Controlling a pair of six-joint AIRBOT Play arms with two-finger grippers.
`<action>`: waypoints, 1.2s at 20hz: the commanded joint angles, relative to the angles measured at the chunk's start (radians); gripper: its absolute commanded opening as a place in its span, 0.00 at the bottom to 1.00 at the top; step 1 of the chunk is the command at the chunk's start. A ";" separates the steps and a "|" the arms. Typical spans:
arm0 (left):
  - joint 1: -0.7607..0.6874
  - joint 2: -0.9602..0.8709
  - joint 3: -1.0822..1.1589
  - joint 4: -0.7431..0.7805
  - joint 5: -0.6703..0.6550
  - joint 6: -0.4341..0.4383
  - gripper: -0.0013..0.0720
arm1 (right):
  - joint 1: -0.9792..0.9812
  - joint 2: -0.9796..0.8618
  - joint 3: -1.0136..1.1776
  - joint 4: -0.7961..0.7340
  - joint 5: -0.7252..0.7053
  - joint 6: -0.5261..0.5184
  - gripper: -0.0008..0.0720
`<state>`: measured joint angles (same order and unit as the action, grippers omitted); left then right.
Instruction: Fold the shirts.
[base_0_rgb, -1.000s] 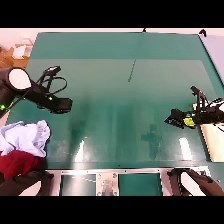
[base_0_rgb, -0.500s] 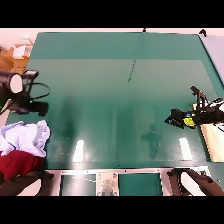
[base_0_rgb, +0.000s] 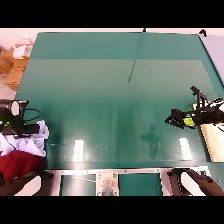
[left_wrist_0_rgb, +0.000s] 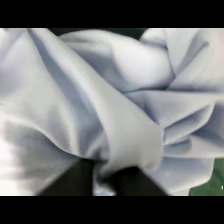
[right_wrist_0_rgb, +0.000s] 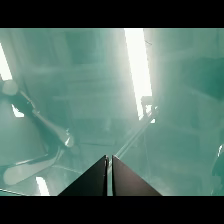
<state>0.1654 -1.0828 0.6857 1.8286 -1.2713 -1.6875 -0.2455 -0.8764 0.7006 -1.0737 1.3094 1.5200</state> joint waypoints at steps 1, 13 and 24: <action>0.034 0.000 -0.024 -0.002 0.103 0.049 0.04 | 0.001 0.001 0.000 0.000 0.000 0.000 0.08; -0.411 -0.021 0.758 -0.565 0.009 0.178 0.04 | 0.001 0.001 0.000 0.000 -0.010 0.001 0.08; -0.737 -0.474 0.800 -0.983 0.168 0.309 1.00 | 0.000 0.001 0.006 0.000 -0.035 0.000 0.23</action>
<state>-0.5442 -1.4631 1.4776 0.9760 -1.1252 -1.4155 -0.2455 -0.8764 0.7021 -1.0737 1.2846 1.5211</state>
